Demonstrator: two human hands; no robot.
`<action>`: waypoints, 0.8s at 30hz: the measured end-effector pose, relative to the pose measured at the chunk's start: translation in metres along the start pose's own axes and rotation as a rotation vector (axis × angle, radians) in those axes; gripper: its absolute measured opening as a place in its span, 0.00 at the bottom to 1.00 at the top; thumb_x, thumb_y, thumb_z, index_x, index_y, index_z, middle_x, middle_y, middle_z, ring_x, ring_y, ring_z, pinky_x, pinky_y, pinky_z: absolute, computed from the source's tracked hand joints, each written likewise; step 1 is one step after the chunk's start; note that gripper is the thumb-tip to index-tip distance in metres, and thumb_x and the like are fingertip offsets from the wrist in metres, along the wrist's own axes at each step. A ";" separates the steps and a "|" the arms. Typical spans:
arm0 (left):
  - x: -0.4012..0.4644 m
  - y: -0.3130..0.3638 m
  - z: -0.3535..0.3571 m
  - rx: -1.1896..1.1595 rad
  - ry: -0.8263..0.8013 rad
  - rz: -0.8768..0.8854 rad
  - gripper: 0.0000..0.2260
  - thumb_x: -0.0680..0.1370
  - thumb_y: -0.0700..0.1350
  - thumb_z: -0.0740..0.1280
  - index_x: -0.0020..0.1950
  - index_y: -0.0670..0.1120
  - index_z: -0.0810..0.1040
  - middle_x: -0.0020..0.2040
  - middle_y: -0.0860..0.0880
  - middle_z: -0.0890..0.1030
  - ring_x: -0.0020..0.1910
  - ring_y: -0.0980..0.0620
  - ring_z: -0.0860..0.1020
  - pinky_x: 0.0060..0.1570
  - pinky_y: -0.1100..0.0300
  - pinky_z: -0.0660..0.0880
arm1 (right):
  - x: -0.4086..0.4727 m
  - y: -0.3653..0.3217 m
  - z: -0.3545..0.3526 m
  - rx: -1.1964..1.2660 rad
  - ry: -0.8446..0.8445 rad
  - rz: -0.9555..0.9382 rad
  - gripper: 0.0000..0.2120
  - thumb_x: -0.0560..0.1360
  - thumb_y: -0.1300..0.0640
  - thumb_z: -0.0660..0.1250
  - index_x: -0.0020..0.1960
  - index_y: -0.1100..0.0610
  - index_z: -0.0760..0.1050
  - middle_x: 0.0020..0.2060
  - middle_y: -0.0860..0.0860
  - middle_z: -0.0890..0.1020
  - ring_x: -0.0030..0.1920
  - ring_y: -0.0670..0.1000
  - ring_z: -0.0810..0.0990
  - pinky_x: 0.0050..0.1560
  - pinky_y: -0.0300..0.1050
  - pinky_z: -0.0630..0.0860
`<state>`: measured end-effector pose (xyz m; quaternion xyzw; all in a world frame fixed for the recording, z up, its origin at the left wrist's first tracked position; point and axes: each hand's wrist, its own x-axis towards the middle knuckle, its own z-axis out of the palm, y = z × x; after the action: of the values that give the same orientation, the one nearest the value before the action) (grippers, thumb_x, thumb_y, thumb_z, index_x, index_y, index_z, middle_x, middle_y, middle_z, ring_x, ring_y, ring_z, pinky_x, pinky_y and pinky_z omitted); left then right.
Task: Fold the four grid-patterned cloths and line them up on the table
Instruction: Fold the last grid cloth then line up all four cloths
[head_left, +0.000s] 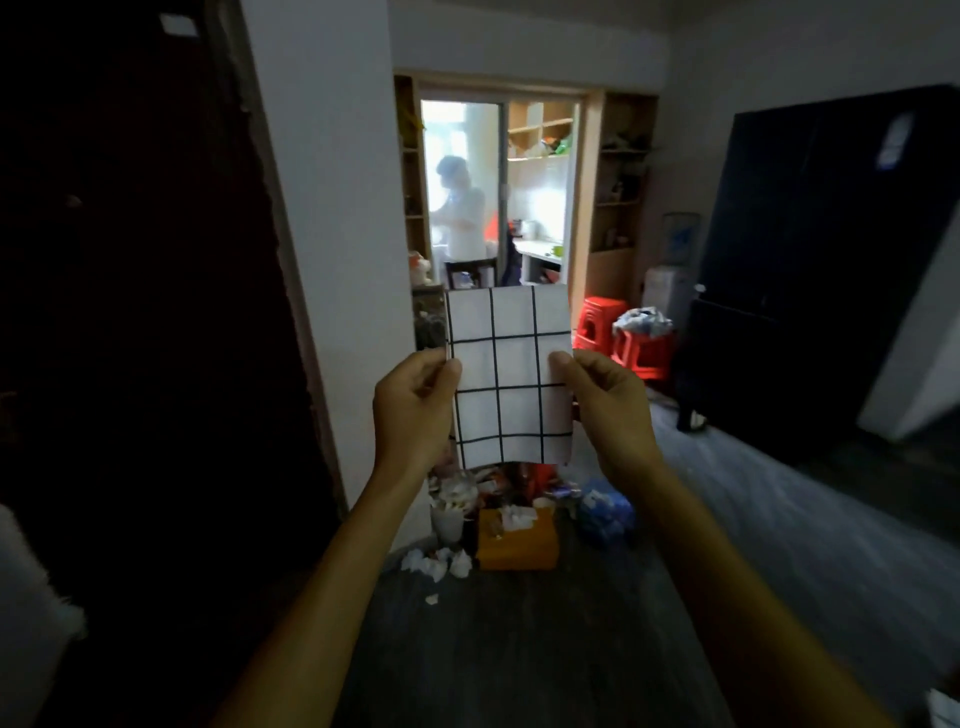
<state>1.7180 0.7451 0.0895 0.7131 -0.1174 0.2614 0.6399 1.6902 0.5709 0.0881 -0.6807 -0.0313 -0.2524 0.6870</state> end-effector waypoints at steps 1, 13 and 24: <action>0.008 -0.008 0.008 -0.025 -0.020 -0.011 0.05 0.77 0.43 0.68 0.49 0.53 0.78 0.43 0.61 0.79 0.43 0.66 0.78 0.49 0.64 0.77 | 0.008 0.005 -0.001 -0.014 0.027 0.003 0.07 0.76 0.53 0.68 0.43 0.55 0.82 0.40 0.52 0.85 0.43 0.52 0.82 0.49 0.57 0.80; 0.088 -0.109 0.194 -0.125 -0.301 0.020 0.07 0.77 0.41 0.67 0.47 0.53 0.78 0.41 0.62 0.78 0.41 0.71 0.76 0.42 0.77 0.70 | 0.114 0.104 -0.100 -0.248 0.286 -0.057 0.11 0.77 0.53 0.65 0.47 0.61 0.79 0.43 0.63 0.81 0.45 0.62 0.80 0.45 0.61 0.78; 0.152 -0.136 0.401 -0.126 -0.500 0.211 0.03 0.77 0.41 0.67 0.48 0.48 0.79 0.40 0.61 0.77 0.42 0.64 0.76 0.43 0.73 0.70 | 0.234 0.160 -0.233 -0.282 0.631 -0.023 0.07 0.78 0.54 0.65 0.51 0.54 0.79 0.42 0.48 0.83 0.42 0.44 0.82 0.42 0.38 0.79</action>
<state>2.0027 0.4009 0.0356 0.6980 -0.3613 0.1347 0.6034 1.8861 0.2693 0.0149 -0.6568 0.2102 -0.4603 0.5590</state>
